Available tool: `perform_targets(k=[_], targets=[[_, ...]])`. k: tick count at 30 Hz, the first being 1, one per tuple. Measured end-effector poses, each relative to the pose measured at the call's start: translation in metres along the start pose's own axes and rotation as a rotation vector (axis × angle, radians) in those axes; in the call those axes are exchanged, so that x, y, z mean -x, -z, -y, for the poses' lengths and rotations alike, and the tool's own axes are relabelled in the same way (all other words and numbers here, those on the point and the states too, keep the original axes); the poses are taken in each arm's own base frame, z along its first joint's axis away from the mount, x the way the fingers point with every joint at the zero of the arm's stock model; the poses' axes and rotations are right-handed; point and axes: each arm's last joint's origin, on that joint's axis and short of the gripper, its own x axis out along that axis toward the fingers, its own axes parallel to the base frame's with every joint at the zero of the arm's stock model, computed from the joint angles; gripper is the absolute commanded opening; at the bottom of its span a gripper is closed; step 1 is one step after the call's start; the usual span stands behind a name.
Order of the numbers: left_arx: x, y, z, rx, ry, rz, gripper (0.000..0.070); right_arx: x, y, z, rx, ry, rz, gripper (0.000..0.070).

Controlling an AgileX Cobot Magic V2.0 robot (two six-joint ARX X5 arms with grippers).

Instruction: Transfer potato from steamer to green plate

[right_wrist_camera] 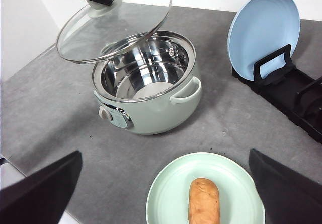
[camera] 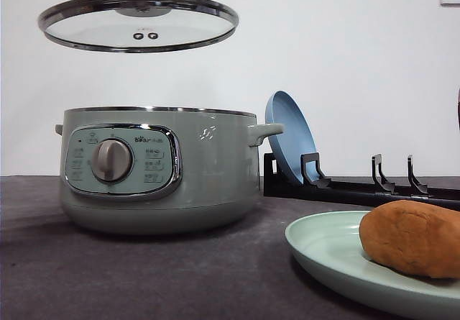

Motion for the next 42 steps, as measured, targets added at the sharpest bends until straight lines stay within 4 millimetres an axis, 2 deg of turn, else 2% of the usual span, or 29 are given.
perform_targets(k=[10,18,27,42], targets=[[-0.004,-0.001,0.006,-0.015,0.01,-0.005,0.0,0.0,0.0,0.0,0.0,0.0,0.0,0.0694],[-0.049,-0.007,0.011,-0.025,0.02,-0.101,0.0,0.0,0.0,0.0,0.0,0.0,0.0,0.0694],[-0.058,-0.008,0.012,-0.029,0.019,-0.122,0.0,0.0,0.0,0.0,0.0,0.001,0.0,0.0694],[-0.099,-0.007,0.011,-0.031,-0.008,-0.226,0.0,0.0,0.0,0.001,0.0,0.023,0.005,0.0694]])
